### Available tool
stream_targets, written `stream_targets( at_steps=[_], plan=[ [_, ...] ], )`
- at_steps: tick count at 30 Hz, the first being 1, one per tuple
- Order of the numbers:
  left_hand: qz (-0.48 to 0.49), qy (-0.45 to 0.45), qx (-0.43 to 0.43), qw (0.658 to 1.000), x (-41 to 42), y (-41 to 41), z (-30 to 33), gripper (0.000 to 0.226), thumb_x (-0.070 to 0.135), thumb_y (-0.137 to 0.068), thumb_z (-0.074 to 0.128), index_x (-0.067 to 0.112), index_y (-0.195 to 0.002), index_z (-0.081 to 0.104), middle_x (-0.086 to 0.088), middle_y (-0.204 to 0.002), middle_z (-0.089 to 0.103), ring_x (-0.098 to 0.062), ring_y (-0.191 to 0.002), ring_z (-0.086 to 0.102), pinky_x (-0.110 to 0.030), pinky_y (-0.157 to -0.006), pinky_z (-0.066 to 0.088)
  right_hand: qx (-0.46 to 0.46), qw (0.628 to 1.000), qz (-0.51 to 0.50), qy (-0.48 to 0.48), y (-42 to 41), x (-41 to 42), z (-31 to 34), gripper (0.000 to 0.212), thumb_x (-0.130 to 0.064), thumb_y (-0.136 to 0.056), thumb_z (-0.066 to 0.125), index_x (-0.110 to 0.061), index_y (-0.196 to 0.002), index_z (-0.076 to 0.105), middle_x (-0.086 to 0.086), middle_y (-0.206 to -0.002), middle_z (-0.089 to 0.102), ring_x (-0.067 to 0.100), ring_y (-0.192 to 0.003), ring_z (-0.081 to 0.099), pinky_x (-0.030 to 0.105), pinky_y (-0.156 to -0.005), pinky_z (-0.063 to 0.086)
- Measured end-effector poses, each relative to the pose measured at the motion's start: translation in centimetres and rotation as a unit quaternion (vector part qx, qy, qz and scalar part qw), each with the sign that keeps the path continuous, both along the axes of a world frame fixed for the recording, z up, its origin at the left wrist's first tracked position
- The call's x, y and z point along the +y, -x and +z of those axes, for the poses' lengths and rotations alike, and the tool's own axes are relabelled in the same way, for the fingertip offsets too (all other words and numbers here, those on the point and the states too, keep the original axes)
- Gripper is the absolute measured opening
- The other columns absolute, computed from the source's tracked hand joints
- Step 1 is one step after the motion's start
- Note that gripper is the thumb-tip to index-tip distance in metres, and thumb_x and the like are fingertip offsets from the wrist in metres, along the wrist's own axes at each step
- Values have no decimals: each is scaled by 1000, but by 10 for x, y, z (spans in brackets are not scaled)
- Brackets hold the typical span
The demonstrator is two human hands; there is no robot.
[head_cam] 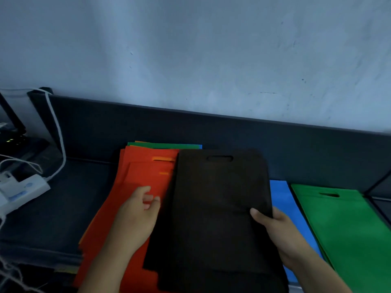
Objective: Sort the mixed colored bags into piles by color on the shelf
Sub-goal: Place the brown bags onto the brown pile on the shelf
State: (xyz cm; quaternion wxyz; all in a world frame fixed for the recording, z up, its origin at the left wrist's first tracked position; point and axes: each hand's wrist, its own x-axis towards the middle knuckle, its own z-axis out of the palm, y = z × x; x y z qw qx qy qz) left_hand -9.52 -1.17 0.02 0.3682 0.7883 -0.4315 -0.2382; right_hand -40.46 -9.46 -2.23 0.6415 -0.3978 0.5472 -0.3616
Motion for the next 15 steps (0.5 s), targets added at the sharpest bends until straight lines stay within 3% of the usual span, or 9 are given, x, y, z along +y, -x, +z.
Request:
stream_targets(
  at_steps=[2,4,7,11,15],
  plan=[
    [-21,-4,61,998,-6,16,8,48,44,-101,56,26,-145,50,17,-121,59,-9,-110,61,-27,-89,44,-25,1000,1,6,6,2,3,24,-12,-104,61,-9,-124,74,13,-117,80,31,-107,78,46,-95,58],
    [-47,-3,142,989,-11,32,15,30,48,-101,54,35,-128,61,25,-115,65,-3,-110,63,-21,-85,46,-39,999,3,7,14,3,4,26,-13,-104,60,-9,-126,73,13,-121,79,32,-112,76,49,-102,55],
    [-60,35,247,967,-16,51,20,20,35,-106,51,36,-111,71,23,-106,75,1,-100,70,-24,-84,51,-35,999,5,12,24,1,0,28,-17,-104,61,-8,-128,73,14,-123,78,34,-115,75,53,-108,53],
    [-58,51,254,964,-20,62,17,29,28,-109,46,35,-118,73,19,-112,75,-2,-107,70,-34,-97,52,-14,999,-14,36,34,-2,-6,26,-16,-106,59,-6,-125,73,15,-119,80,32,-111,77,51,-102,57],
    [-23,62,264,962,-22,72,17,31,24,-110,45,32,-108,75,18,-104,77,0,-96,71,-30,-88,53,-12,999,-39,34,40,-2,-8,25,-15,-107,57,-7,-123,75,12,-117,81,30,-110,77,50,-102,58]
  ],
)
